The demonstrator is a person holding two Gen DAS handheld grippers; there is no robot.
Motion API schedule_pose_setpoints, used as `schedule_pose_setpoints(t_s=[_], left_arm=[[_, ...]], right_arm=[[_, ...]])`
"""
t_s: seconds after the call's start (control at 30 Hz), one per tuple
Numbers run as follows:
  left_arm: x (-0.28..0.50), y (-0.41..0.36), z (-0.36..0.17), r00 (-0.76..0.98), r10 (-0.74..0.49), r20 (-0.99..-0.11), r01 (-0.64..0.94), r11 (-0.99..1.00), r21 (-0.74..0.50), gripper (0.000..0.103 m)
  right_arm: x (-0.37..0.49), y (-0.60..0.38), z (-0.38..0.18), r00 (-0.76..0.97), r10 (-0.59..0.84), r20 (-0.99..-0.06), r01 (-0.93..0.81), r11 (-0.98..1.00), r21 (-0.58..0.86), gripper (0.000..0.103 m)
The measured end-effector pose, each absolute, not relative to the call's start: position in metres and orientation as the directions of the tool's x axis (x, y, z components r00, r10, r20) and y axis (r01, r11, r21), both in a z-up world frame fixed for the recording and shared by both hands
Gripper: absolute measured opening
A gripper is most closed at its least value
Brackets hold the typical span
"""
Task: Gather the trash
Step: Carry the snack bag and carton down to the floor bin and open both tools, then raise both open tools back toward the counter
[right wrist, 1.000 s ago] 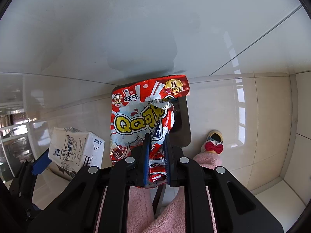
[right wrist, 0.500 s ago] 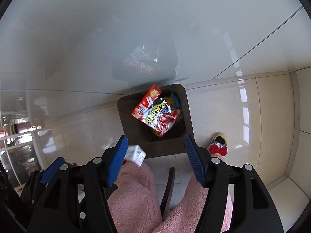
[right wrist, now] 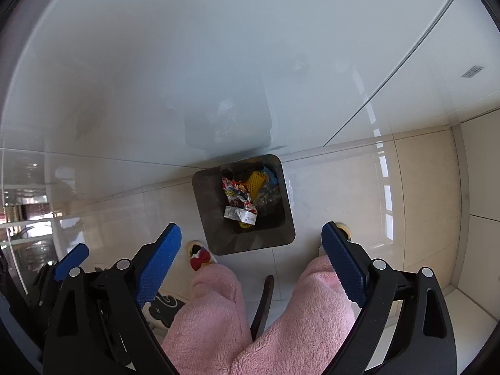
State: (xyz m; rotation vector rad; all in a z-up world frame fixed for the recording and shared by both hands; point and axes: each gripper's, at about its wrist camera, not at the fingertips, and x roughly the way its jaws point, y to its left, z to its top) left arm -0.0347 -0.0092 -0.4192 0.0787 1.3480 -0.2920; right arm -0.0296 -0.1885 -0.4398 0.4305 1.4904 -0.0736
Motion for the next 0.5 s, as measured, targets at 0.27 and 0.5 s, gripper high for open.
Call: schedule_pose_setpoints(t_s=[0.27,0.5], left_arm=[[-0.03,0.007,-0.323,0.359,-0.203,-0.911,0.241,0.963,-0.12,0.095],[-0.003,0.022,-0.246,0.485,-0.206,-0.85,0.193,0.973,-0.126,0.095]], right_arm=[[-0.034,-0.202,-0.337,0.28,0.229,-0.932,0.267,0.914,0.305,0.094],[-0.024,-0.209,-0.24,0.502,0.181,-0.846,0.201,0.927,0.318,0.097]])
